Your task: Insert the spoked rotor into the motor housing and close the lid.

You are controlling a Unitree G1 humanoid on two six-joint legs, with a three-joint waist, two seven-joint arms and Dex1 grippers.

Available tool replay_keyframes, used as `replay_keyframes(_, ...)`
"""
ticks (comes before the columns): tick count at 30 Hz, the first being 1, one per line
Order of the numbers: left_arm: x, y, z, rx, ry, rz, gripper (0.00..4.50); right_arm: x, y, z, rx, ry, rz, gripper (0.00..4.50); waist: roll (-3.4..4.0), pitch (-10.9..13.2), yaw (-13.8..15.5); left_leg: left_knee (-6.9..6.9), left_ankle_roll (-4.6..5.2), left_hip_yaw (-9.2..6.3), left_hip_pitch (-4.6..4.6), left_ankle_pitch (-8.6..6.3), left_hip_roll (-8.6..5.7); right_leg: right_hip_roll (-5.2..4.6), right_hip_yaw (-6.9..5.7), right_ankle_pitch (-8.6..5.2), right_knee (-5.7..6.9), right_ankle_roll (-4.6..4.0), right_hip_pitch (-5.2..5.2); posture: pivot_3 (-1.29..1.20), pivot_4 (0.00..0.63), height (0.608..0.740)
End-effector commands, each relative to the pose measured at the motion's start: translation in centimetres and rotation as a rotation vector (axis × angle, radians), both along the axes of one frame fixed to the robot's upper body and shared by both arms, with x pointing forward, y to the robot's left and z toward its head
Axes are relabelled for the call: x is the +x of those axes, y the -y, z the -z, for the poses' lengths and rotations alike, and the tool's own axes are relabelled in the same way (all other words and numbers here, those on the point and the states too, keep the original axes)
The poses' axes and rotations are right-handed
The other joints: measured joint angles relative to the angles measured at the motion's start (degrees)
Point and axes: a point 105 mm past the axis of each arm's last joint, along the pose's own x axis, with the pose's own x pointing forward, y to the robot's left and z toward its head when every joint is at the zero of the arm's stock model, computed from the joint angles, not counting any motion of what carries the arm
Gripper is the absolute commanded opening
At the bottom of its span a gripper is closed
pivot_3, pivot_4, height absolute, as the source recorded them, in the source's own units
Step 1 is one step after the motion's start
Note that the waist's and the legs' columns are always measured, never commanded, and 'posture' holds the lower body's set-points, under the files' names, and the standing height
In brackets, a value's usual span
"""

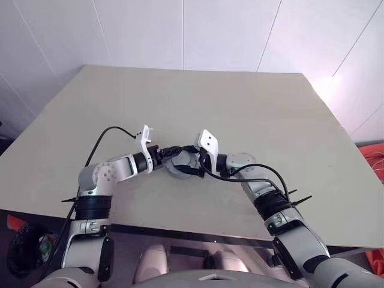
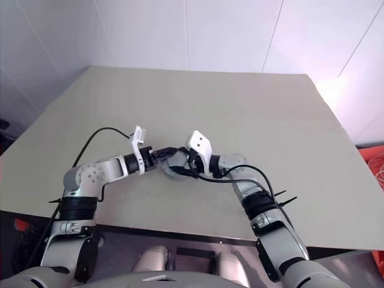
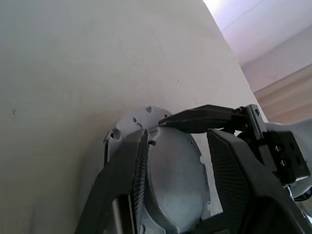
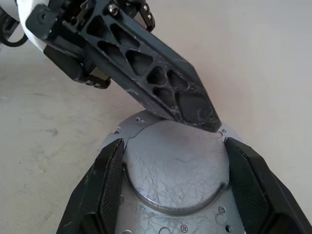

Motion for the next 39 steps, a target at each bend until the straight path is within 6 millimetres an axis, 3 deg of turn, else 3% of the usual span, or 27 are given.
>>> replay_keyframes(1,-0.7,-0.9,1.6,0.040,-0.089,-0.015,1.69,-0.8,1.8,3.6,-0.124,-0.102,0.026,3.15,0.07,-0.09,0.00,0.00,0.02,0.00,0.01,-0.01,0.00,0.00,0.00,0.00,-0.01,0.00,0.01,0.00,0.000,0.740)
replay_keyframes(6,-1.0,-1.0,2.1,0.028,-0.132,-0.019,0.14,-0.7,1.8,3.5,-0.120,-0.097,0.032,3.15,0.13,-0.20,0.06,-0.01,0.06,0.00,0.02,-0.04,-0.01,0.00,0.00,-0.02,-0.06,0.04,0.04,0.00,0.000,0.740)
replay_keyframes(7,-1.0,-0.9,2.1,0.021,-0.133,-0.018,0.02,-0.7,1.8,3.5,-0.120,-0.096,0.032,3.15,0.13,-0.22,0.08,-0.01,0.06,0.00,0.02,-0.04,-0.01,-0.01,0.00,-0.02,-0.06,0.04,0.04,0.00,0.000,0.740)
replay_keyframes(12,-1.1,-0.5,2.4,0.020,-0.154,-0.011,0.02,-0.6,1.7,3.4,-0.116,-0.092,0.035,3.15,0.12,-0.24,0.12,-0.02,0.08,0.00,0.04,-0.05,-0.03,-0.02,0.00,-0.05,-0.07,0.08,0.05,0.00,0.000,0.740)
replay_keyframes(17,-0.4,-0.8,0.6,-0.043,-0.095,-0.033,0.02,-0.5,1.8,3.4,-0.116,-0.089,0.038,3.15,0.13,-0.25,0.12,-0.04,0.08,0.00,0.04,-0.05,-0.03,-0.03,0.01,-0.12,-0.09,0.22,0.04,0.00,0.000,0.740)
replay_keyframes(25,-1.4,0.2,4.2,0.108,-0.267,0.047,0.02,0.3,1.5,2.3,-0.081,-0.071,0.070,3.15,0.17,-0.32,0.16,-0.11,0.08,0.00,0.10,-0.05,-0.04,-0.03,0.03,-0.24,-0.11,0.42,0.06,0.00,0.000,0.740)
replay_keyframes(30,-1.8,0.4,4.2,0.087,-0.312,0.084,0.02,0.3,1.6,1.9,-0.077,-0.068,0.067,3.15,0.21,-0.36,0.15,-0.37,0.07,0.00,0.61,-0.05,-0.16,-0.09,0.10,-0.37,-0.25,0.61,0.46,0.00,0.000,0.740)
replay_keyframes(39,-2.1,0.2,4.0,0.066,-0.324,0.100,0.02,0.6,1.4,1.0,-0.058,-0.059,0.068,3.15,0.22,-0.37,0.07,-0.54,0.08,0.00,0.54,-0.06,-0.20,-0.09,0.15,-0.38,-0.41,0.63,0.44,0.00,0.000,0.740)
